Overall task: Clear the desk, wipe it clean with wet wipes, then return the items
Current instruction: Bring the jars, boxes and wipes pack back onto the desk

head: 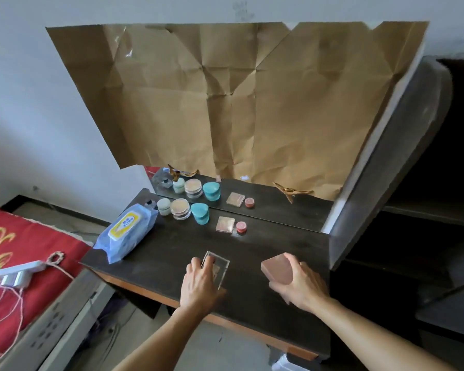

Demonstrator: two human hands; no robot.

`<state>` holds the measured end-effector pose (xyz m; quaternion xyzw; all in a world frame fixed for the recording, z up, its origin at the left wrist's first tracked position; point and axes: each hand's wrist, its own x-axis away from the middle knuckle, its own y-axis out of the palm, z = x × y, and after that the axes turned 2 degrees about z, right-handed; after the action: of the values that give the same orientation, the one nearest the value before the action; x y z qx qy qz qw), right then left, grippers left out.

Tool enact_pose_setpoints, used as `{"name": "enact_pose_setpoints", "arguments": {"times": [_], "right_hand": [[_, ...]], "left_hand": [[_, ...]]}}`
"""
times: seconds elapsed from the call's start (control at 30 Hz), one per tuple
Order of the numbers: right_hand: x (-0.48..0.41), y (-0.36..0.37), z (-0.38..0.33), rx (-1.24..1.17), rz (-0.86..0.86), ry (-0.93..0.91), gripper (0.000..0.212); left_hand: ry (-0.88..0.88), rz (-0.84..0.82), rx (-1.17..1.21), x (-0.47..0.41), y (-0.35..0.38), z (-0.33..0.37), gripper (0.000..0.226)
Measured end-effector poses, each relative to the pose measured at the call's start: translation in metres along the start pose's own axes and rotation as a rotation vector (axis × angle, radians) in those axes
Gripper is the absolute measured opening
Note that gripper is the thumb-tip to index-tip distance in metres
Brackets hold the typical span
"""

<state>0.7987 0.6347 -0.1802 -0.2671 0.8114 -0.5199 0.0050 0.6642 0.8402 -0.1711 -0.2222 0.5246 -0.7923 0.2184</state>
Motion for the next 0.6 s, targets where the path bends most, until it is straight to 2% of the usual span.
{"name": "enact_pose_setpoints", "arguments": {"times": [0.1,0.27,0.43,0.6], "right_hand": [[-0.023,0.027,-0.026,-0.026,-0.006,0.099,0.084],[-0.057,0.049,-0.041,-0.016,0.036,0.287,0.091],[-0.096,0.047,-0.027,0.098,0.098,0.399,0.09],[-0.132,0.038,0.0,0.014,0.165,0.493,0.084]], "left_hand": [[0.03,-0.059,-0.027,-0.025,-0.009,-0.032,0.076],[0.071,-0.153,-0.038,-0.064,-0.008,-0.058,0.08],[0.092,-0.222,0.007,-0.097,0.009,-0.052,0.081],[0.132,-0.261,0.097,-0.125,0.029,-0.02,0.074]]}}
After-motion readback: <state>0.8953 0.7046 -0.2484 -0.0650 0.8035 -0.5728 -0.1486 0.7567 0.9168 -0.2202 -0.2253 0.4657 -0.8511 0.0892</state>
